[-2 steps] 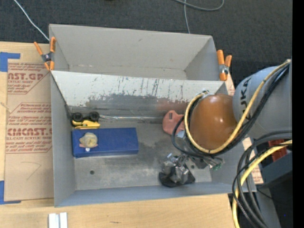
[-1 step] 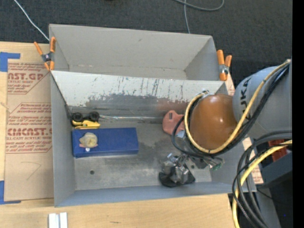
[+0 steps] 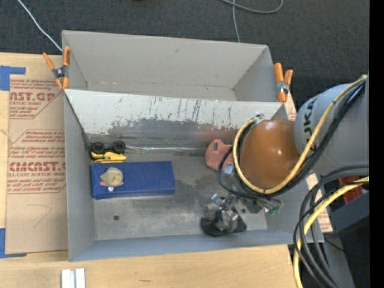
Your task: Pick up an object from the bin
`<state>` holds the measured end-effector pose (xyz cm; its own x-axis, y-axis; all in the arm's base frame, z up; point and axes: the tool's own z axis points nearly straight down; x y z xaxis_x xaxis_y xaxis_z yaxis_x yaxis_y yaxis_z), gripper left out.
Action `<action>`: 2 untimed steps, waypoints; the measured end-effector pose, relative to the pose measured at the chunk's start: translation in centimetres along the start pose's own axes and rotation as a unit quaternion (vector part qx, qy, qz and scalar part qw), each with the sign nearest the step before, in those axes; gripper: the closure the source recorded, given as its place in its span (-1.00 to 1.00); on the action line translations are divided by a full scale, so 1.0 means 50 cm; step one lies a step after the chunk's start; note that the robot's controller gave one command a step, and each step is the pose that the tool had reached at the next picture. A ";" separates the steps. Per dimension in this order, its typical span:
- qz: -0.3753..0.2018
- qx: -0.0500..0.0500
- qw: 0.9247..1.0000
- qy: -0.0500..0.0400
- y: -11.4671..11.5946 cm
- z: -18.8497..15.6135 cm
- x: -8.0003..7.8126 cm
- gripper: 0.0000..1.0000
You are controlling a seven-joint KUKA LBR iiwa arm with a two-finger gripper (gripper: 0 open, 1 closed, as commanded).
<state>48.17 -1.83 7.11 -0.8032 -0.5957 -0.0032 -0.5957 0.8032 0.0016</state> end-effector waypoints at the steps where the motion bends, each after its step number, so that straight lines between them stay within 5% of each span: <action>1: 0.000 0.000 1.000 0.000 0.000 0.000 0.000 1.00; 2: 0.000 0.000 1.000 0.000 0.000 0.000 0.000 1.00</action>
Offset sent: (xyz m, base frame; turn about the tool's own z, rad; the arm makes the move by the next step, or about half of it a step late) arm 0.0000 0.0000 0.0000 0.0000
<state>48.16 -1.83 7.11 -0.8032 -0.5957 -0.0032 -0.5957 0.8032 0.0017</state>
